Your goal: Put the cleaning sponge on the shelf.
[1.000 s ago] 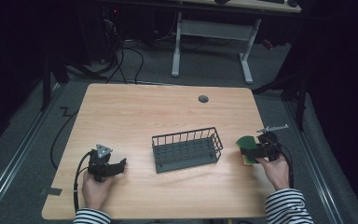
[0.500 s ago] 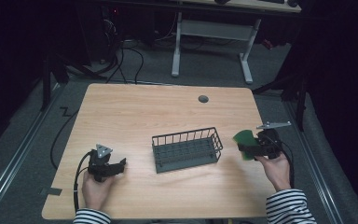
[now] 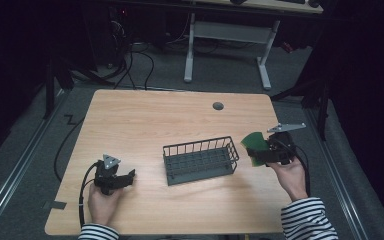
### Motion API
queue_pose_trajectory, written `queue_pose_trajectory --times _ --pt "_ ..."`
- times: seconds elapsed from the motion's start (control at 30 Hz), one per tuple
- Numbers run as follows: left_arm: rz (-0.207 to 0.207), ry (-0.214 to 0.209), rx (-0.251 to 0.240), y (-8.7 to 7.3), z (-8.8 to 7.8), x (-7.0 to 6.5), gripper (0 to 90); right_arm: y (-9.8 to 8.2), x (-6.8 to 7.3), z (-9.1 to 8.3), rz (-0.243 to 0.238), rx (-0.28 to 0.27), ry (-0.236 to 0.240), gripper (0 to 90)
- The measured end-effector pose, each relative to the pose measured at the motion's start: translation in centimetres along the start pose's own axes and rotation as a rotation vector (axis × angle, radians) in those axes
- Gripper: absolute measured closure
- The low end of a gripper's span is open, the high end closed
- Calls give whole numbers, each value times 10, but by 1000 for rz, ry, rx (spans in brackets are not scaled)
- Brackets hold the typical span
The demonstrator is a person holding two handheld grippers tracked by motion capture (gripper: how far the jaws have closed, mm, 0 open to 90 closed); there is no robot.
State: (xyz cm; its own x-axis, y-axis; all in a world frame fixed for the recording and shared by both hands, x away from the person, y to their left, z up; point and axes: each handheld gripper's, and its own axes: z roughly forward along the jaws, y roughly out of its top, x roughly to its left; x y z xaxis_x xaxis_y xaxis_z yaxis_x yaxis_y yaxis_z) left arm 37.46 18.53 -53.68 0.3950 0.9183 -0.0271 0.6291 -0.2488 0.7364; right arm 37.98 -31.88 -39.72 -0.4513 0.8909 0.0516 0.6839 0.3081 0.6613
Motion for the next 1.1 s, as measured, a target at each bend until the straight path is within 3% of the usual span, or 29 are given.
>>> queue_pose_trajectory --times 0.37,0.67,1.1 --pt "-1 0 -1 0 0 0 214 29 32 8 -70 -13 30 306" --pt "-2 -1 -1 0 0 0 213 51 59 30 -121 -3 60 306" --pt "-3 -5 -1 0 0 1 213 60 75 64 -131 46 51 306"
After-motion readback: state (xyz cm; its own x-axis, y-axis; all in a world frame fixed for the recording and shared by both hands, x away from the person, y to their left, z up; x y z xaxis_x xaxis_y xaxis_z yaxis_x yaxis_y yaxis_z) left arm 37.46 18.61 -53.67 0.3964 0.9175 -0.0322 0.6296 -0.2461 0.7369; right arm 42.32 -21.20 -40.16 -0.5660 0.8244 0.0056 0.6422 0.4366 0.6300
